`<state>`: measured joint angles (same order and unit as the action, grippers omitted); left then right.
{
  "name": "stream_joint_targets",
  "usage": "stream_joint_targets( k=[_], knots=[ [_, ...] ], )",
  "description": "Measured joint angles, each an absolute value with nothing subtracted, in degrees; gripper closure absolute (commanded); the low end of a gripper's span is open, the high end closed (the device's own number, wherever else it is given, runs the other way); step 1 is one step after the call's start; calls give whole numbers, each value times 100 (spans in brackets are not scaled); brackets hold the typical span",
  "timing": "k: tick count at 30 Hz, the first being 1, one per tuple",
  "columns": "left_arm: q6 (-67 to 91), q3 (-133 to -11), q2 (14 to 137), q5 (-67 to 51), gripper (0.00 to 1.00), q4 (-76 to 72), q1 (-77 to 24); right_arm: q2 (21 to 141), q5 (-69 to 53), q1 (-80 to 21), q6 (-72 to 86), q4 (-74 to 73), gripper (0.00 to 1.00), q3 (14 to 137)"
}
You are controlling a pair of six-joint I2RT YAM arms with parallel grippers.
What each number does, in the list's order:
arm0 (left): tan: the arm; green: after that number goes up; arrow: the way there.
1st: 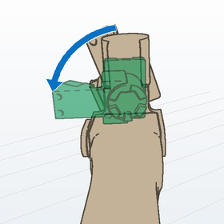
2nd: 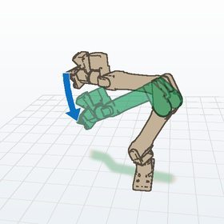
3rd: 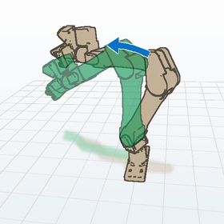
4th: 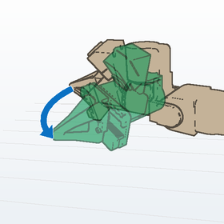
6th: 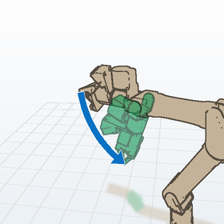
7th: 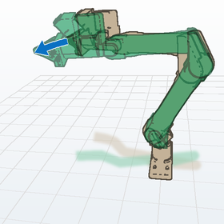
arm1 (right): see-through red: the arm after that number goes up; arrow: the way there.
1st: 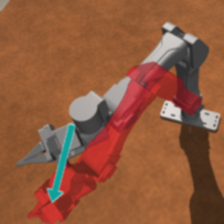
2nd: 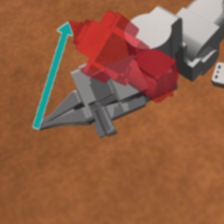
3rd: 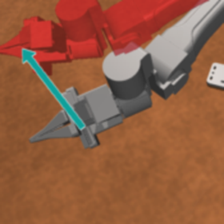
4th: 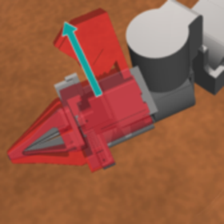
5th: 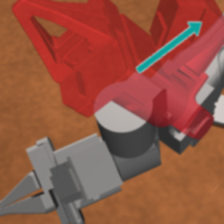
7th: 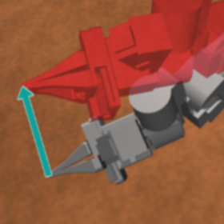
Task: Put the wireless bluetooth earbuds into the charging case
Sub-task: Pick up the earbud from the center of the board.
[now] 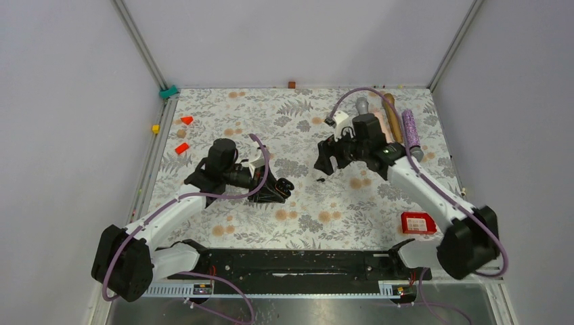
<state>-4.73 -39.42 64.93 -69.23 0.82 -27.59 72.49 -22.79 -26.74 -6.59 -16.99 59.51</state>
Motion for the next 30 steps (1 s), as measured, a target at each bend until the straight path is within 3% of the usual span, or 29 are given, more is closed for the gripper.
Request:
stream_joint_targets(
  k=[11,30],
  knots=[
    [-510,-3944,6379,-6925,100,84,-2759,9605,-3258,-1800,753,-1785,39,5909],
    [-513,-3979,6379,-6930,100,86,-2759,10696,-3557,-1431,1911,-1697,48,6001]
  ],
)
